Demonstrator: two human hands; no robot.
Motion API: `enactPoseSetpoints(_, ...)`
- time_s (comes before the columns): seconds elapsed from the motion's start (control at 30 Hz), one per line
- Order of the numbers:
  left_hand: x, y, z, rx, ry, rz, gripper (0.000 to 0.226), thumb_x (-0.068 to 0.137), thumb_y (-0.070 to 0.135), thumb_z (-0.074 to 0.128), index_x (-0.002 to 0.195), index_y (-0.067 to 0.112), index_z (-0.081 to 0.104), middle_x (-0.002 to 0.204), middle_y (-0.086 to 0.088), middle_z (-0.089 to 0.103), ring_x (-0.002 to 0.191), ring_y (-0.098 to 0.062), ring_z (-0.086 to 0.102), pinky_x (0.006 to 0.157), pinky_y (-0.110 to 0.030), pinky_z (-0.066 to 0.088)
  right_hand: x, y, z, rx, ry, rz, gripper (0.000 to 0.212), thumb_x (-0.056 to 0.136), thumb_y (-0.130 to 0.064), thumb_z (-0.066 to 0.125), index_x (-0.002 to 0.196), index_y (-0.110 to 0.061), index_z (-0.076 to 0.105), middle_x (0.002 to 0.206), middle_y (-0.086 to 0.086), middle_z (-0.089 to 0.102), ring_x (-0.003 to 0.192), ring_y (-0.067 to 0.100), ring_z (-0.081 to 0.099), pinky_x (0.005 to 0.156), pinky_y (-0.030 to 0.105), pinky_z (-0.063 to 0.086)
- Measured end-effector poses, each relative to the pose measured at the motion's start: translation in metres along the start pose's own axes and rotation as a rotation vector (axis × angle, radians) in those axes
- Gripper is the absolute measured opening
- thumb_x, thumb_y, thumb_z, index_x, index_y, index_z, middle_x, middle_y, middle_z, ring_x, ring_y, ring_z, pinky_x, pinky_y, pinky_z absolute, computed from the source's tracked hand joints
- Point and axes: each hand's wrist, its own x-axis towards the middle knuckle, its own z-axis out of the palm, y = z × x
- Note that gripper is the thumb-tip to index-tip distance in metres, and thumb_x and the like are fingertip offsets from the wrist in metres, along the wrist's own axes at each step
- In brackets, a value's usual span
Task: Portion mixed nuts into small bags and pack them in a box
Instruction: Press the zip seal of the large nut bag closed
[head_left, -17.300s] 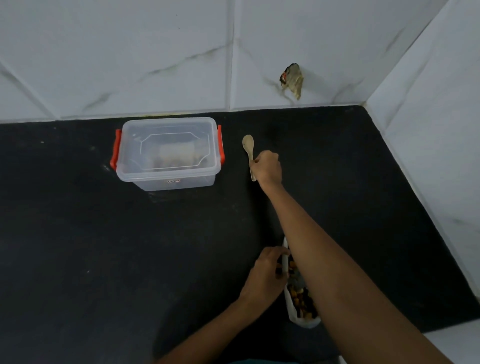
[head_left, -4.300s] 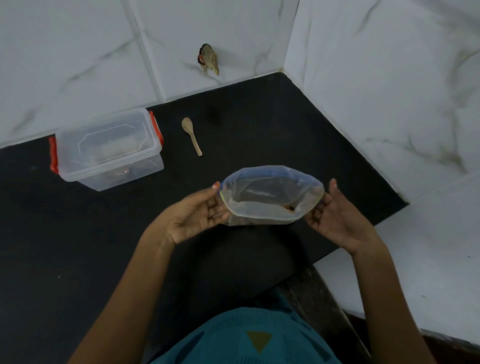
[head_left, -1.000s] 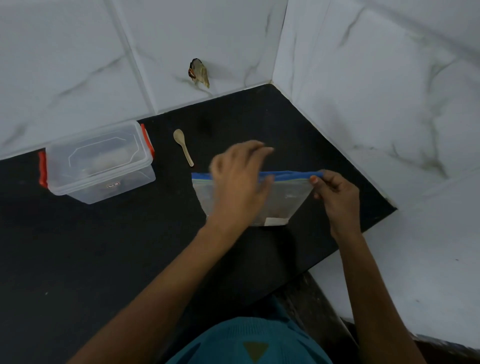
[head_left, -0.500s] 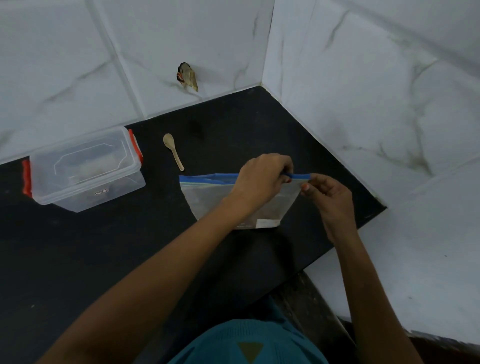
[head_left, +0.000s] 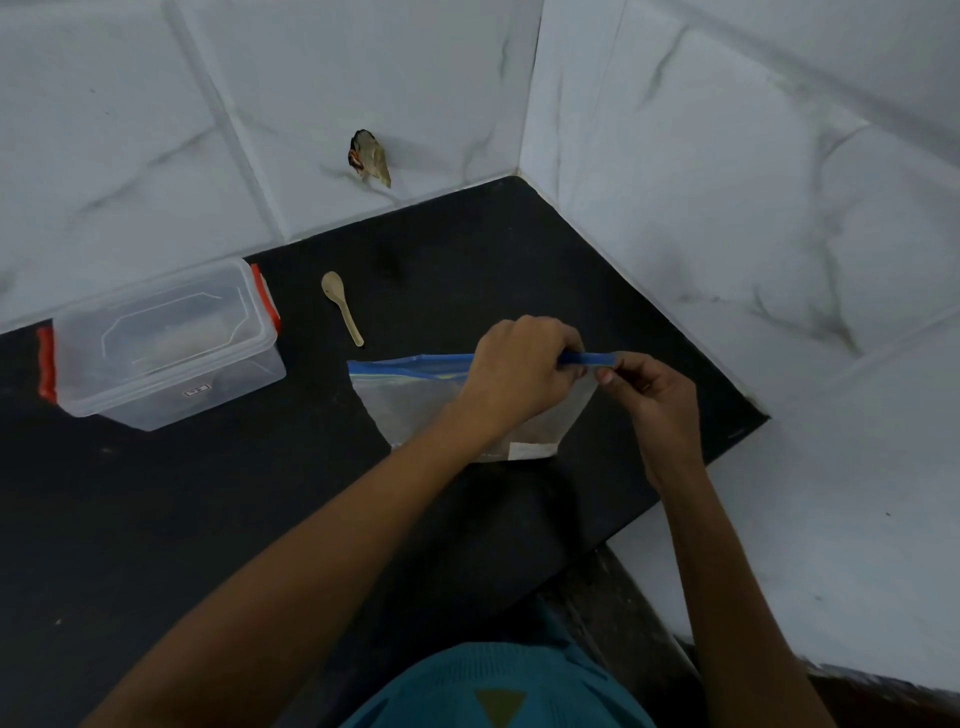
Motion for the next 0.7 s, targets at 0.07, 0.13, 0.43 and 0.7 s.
enactPoseSetpoints(0.07,0.0,0.001,0.0,-0.031,0.019,-0.026,0.019,0.089,0.027,0.057,0.103,0.018,0.066,0.098,0.0,0.065,0.092,-0.014,0.059,0.077,-0.025,0.042,-0.001,-0.002,-0.002,0.021,-0.036,0.02,0.023,0.084,-0.002,0.058,0.088,-0.025,0.061,0.091,-0.005,0.063,0.083,-0.003,0.061,0.075,0.011,0.049)
enactPoseSetpoints(0.13,-0.001,0.001,0.001,-0.048,0.04,-0.037,0.019,0.089,0.027,0.058,0.103,0.019,0.067,0.096,0.001,0.066,0.09,-0.012,0.058,0.076,-0.022,0.039,0.0,-0.003,-0.003,0.01,-0.066,0.023,0.023,0.085,-0.003,0.058,0.089,-0.025,0.061,0.092,-0.006,0.063,0.082,-0.004,0.061,0.074,0.01,0.049)
enactPoseSetpoints(0.43,-0.006,0.002,-0.003,-0.06,-0.006,-0.03,0.027,0.09,0.026,0.057,0.115,0.019,0.063,0.108,-0.002,0.066,0.099,-0.015,0.06,0.086,-0.027,0.044,0.005,0.003,0.006,-0.187,0.007,-0.071,0.015,0.086,0.0,0.056,0.097,-0.009,0.06,0.093,0.007,0.061,0.085,0.013,0.059,0.075,0.016,0.05)
enactPoseSetpoints(0.7,-0.011,-0.009,-0.012,0.043,-0.023,-0.066,0.027,0.092,0.026,0.053,0.117,0.019,0.06,0.113,0.001,0.061,0.102,-0.013,0.056,0.09,-0.027,0.041,0.003,-0.003,-0.002,-0.097,-0.082,-0.012,0.016,0.087,-0.002,0.054,0.099,-0.011,0.059,0.092,-0.006,0.06,0.083,-0.002,0.061,0.073,0.01,0.049)
